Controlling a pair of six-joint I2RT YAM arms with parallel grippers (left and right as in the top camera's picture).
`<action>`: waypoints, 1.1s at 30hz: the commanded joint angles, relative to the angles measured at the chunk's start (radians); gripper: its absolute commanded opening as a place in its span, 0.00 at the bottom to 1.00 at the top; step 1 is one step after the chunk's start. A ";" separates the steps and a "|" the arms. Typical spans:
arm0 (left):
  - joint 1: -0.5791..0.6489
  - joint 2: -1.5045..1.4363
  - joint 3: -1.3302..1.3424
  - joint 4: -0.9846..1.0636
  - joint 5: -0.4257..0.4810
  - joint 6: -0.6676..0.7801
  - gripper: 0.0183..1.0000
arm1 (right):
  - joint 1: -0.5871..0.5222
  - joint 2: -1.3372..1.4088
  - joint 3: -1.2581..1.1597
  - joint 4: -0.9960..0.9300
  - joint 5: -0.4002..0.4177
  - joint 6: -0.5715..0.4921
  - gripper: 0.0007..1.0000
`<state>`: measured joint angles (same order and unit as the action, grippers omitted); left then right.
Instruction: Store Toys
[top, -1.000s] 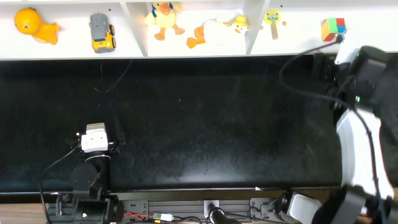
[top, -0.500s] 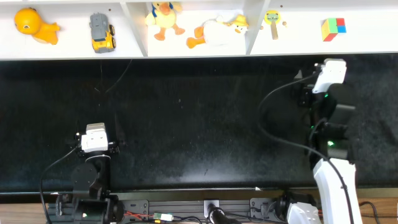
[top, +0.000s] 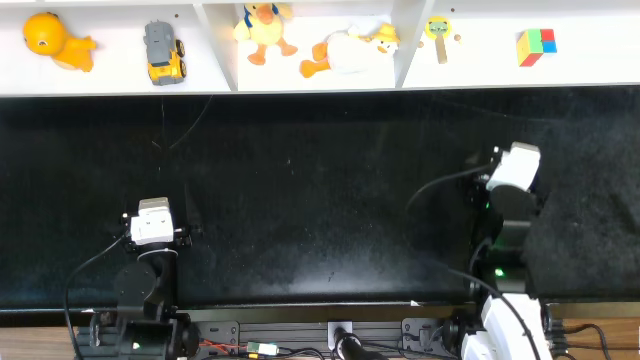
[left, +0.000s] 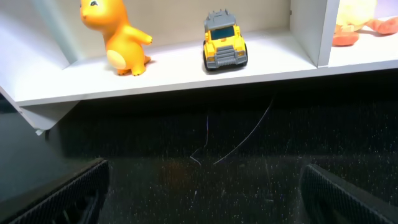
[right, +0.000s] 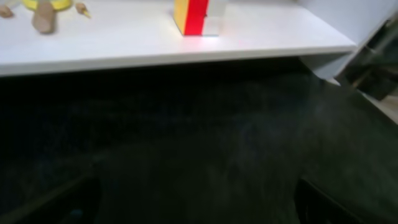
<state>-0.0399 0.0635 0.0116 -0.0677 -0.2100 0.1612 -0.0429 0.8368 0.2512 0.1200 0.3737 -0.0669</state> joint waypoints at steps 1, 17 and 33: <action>-0.007 -0.010 -0.004 -0.001 0.010 0.014 1.00 | 0.023 -0.109 -0.064 0.035 -0.036 0.023 1.00; -0.007 -0.010 -0.004 -0.001 0.010 0.014 1.00 | 0.056 -0.378 -0.246 -0.167 -0.096 -0.068 0.99; -0.007 -0.010 -0.004 -0.001 0.010 0.014 1.00 | 0.067 -0.422 -0.246 -0.172 -0.093 -0.068 1.00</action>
<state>-0.0399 0.0635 0.0116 -0.0673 -0.2100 0.1612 0.0093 0.4496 0.0181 -0.0544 0.2848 -0.1314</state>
